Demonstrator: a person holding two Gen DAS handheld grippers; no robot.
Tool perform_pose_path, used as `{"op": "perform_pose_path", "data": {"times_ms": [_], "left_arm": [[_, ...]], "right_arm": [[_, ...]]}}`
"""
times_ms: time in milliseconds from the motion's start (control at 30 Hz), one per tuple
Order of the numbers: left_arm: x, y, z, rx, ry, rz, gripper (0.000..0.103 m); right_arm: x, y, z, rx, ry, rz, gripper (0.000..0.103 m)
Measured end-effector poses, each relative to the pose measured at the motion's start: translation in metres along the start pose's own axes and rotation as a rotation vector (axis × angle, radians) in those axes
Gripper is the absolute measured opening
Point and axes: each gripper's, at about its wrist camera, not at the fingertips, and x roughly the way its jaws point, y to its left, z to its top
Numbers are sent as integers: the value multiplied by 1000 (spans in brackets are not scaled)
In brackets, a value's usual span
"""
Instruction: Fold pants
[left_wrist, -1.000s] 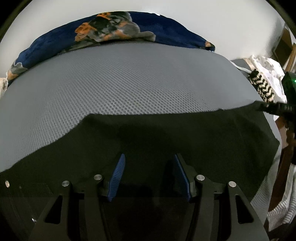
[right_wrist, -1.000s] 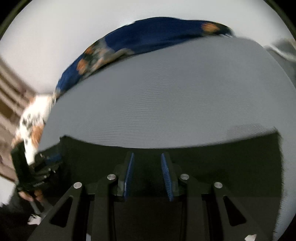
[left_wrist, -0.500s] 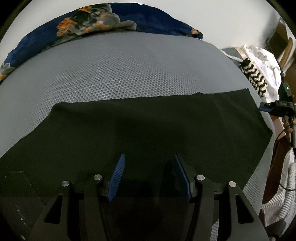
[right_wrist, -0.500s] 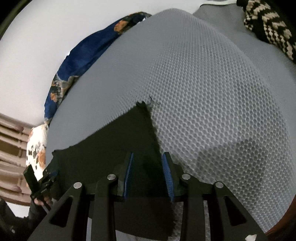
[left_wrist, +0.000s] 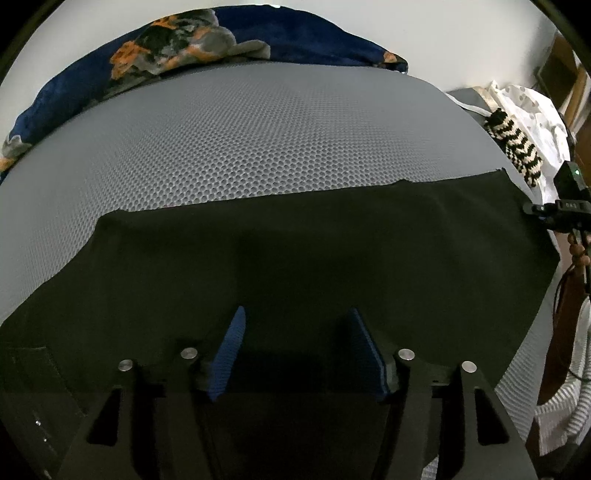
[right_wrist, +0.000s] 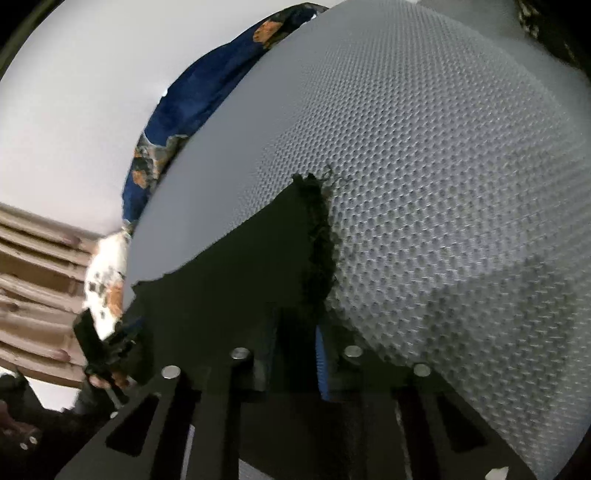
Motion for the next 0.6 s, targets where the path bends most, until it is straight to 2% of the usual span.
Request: {"op": "perform_pose_path", "data": {"times_ms": [67,167,300,400,600], "left_arm": [[1,-2,-1,14,-13,15,62],[2,-5,-1,25,-24,29,63],[-6,-2,3,7,-19,-3,63],[-22,7,3,2,-56,4,63],[-50,33,-1,-19,-110,23,63]], "right_arm": [[3,4,-2,9,-19,-1,14],[7,19,-7,4,-59,-59,12],[4,38,-13,17,-114,-106,10],[-2,62,-19,23,-152,-76,10],[6,134,-26,-46,-150,30,10]]}}
